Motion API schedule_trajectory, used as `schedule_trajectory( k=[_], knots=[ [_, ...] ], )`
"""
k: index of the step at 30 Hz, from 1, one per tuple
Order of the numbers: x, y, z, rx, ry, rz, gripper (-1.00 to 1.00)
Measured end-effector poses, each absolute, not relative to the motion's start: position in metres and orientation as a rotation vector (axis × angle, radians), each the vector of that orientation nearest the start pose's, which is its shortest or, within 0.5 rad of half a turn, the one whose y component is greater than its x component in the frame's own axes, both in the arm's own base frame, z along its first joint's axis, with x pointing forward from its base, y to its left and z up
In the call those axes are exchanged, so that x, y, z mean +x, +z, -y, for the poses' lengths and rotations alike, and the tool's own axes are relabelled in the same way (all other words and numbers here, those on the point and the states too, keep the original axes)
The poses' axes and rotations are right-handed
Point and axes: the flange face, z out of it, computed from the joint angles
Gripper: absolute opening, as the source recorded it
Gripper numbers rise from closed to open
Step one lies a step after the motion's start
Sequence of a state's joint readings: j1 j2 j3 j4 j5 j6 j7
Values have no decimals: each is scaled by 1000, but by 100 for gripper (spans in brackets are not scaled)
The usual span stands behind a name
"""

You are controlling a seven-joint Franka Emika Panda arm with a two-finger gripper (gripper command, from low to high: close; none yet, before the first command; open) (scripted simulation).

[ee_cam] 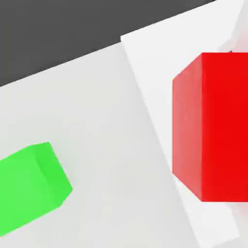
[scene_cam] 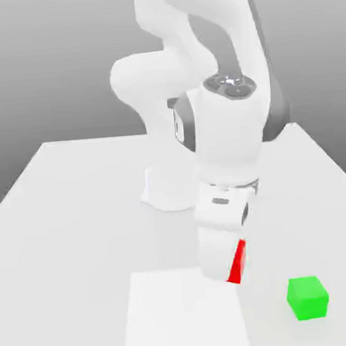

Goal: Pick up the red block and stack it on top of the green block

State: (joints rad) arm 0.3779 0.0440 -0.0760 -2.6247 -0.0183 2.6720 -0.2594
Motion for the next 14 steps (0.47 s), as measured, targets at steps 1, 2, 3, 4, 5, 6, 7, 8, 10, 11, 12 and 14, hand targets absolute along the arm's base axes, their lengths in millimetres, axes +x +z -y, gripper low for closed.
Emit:
schedule_trajectory(
  k=[1, 2, 3, 4, 5, 6, 7, 8, 10, 11, 12, 14],
  knots=[
    [413, 237, -147, -2997, -5, 977, -100],
    [413, 239, -164, -2969, -4, 1055, -100],
    [411, 241, -182, -2939, -2, 1130, -100],
    [409, 244, -201, -2905, 0, 1208, -100],
    [408, 242, -211, -2883, 1, 1253, -100],
    [409, 235, -215, -2874, 1, 1270, -100],
    [410, 226, -217, -2870, 1, 1277, -100],
    [410, 214, -218, -2868, 1, 1280, -100],
    [410, 190, -218, -2868, 2, 1281, 100],
    [410, 190, -218, -2868, 2, 1281, 100],
    [410, 190, -218, -2868, 2, 1281, 100],
    [410, 190, -218, -2868, 2, 1281, 100]
  ],
)
